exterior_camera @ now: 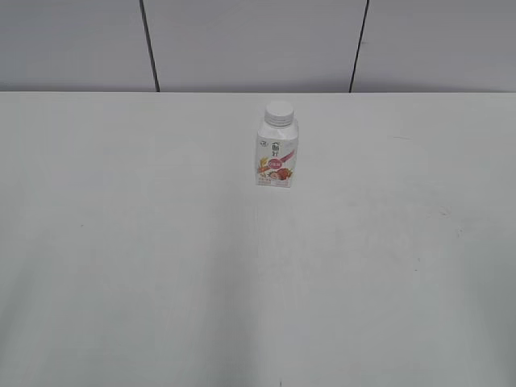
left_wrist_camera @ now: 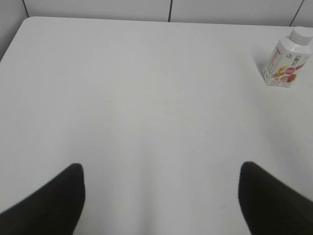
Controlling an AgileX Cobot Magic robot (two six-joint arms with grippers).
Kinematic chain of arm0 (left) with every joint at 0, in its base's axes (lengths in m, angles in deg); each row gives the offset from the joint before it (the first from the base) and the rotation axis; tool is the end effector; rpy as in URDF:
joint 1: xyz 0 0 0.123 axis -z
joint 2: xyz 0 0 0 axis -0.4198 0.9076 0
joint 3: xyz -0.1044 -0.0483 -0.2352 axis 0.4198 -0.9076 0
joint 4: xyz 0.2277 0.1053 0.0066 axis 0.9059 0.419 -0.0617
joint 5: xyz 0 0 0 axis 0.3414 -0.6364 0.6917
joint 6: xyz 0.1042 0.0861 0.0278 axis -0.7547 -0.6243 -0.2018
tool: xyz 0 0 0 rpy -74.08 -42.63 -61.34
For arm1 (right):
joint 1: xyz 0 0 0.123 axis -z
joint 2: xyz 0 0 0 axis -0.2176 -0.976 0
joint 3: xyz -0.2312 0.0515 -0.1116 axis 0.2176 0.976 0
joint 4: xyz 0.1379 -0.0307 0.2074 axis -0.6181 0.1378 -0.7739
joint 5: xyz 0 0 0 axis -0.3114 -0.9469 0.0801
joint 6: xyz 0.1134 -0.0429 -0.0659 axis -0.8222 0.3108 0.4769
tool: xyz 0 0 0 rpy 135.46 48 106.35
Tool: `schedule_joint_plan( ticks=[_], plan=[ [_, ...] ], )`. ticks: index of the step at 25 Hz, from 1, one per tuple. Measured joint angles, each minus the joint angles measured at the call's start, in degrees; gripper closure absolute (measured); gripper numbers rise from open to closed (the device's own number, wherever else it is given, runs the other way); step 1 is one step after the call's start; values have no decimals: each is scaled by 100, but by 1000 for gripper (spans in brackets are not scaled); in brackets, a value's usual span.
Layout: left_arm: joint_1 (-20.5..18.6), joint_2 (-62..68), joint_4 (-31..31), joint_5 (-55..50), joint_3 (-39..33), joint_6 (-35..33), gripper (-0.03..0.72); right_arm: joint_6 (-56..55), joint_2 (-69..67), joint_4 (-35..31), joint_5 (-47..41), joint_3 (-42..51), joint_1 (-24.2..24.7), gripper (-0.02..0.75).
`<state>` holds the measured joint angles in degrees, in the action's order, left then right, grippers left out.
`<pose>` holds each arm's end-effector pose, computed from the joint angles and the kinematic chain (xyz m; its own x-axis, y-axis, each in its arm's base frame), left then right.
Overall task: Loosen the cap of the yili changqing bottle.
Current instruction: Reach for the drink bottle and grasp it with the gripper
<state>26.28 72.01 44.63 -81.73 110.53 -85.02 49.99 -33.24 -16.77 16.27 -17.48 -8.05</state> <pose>0.0573 0.0001 0.2614 -0.4324 -0.0487 -0.9004 -0.0109 0.9987 -0.0488 0.0549 0.0160 0.2566 -0.4556 -0.1051 -0.8840 -0.1178 0.9914 -0.0571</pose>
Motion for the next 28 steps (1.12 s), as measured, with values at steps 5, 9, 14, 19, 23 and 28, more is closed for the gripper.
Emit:
schedule_joint_plan(
  ticks=[5, 9, 14, 19, 23, 28],
  plan=[
    [0, 0, 0, 0, 0, 0, 105, 0, 0, 0, 0, 0, 0, 190],
    [0, 0, 0, 0, 0, 0, 105, 0, 0, 0, 0, 0, 0, 190],
    [0, 0, 0, 0, 0, 0, 105, 0, 0, 0, 0, 0, 0, 190],
    [0, 0, 0, 0, 0, 0, 105, 0, 0, 0, 0, 0, 0, 190],
    [0, 0, -17, 0, 0, 0, 105, 0, 0, 0, 0, 0, 0, 190],
    [0, 0, -37, 45, 27, 0, 105, 0, 0, 0, 0, 0, 0, 190]
  ],
)
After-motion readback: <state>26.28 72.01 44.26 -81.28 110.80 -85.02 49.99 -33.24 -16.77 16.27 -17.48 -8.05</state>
